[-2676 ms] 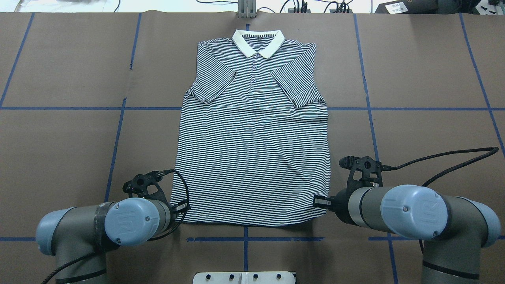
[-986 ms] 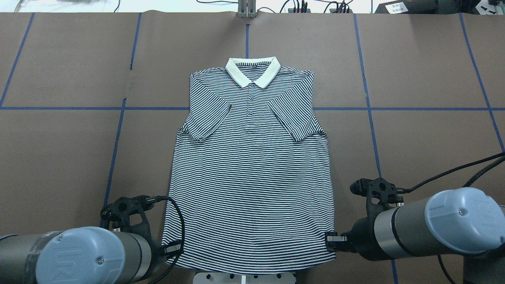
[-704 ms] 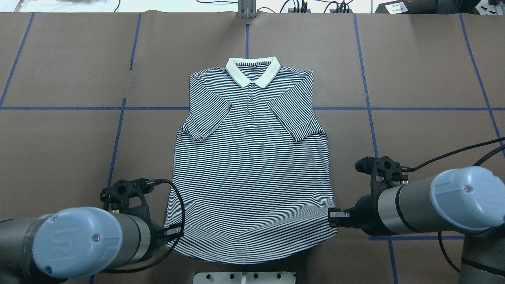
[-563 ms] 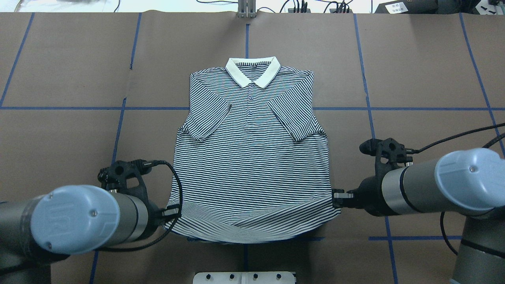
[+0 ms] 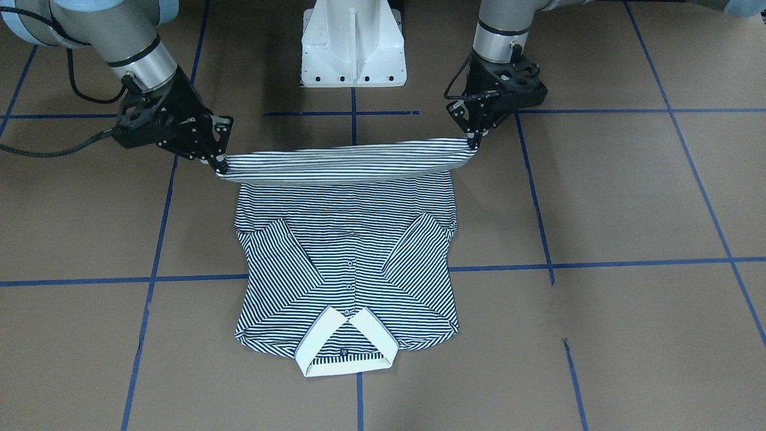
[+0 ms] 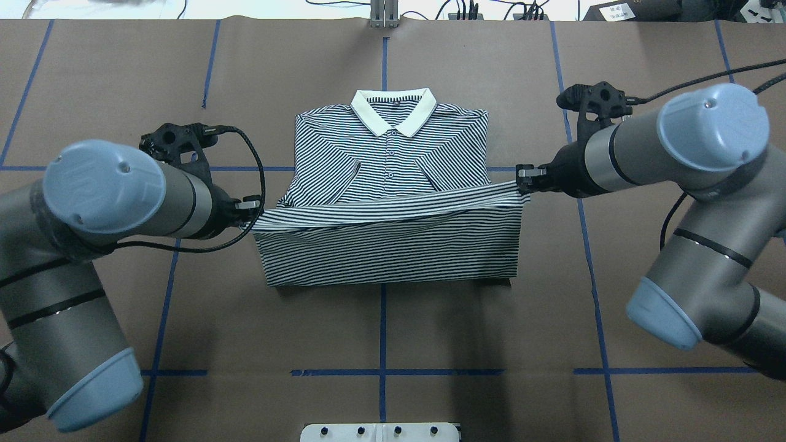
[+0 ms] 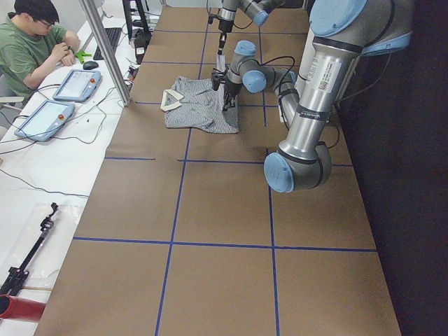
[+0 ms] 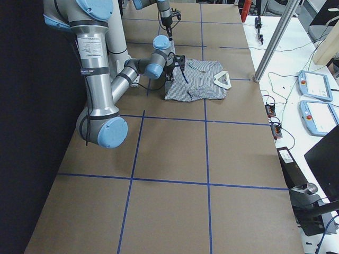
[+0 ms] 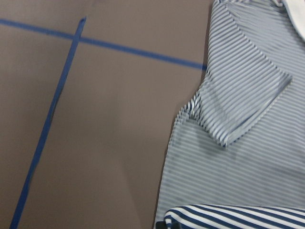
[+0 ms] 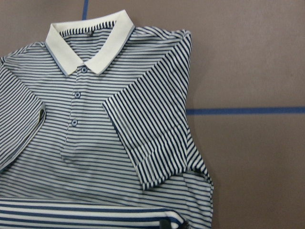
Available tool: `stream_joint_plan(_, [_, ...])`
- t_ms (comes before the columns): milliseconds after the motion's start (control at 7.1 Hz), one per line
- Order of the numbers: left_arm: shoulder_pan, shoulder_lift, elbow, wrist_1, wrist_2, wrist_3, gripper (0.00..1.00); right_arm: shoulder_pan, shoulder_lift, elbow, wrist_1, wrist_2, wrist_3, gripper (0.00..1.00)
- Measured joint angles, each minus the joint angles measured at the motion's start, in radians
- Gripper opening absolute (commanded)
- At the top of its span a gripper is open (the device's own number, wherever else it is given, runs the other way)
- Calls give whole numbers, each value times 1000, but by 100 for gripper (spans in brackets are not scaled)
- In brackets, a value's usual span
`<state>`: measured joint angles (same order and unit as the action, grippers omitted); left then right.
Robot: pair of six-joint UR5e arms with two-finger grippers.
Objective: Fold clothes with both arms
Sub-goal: 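Lift the hem with both grippers and fold it toward the collar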
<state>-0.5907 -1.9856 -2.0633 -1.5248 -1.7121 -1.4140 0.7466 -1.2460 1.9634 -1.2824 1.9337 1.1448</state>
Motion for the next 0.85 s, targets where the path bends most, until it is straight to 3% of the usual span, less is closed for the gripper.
stream_joint_plan(563, [-169,-153,379,-273,-16,12,0,107,318,-442,5,0,-123,0])
stream_joint_plan(845, [-186,-197,546,-399,-14,12,0,132,381,-584,7,-2,-198,0])
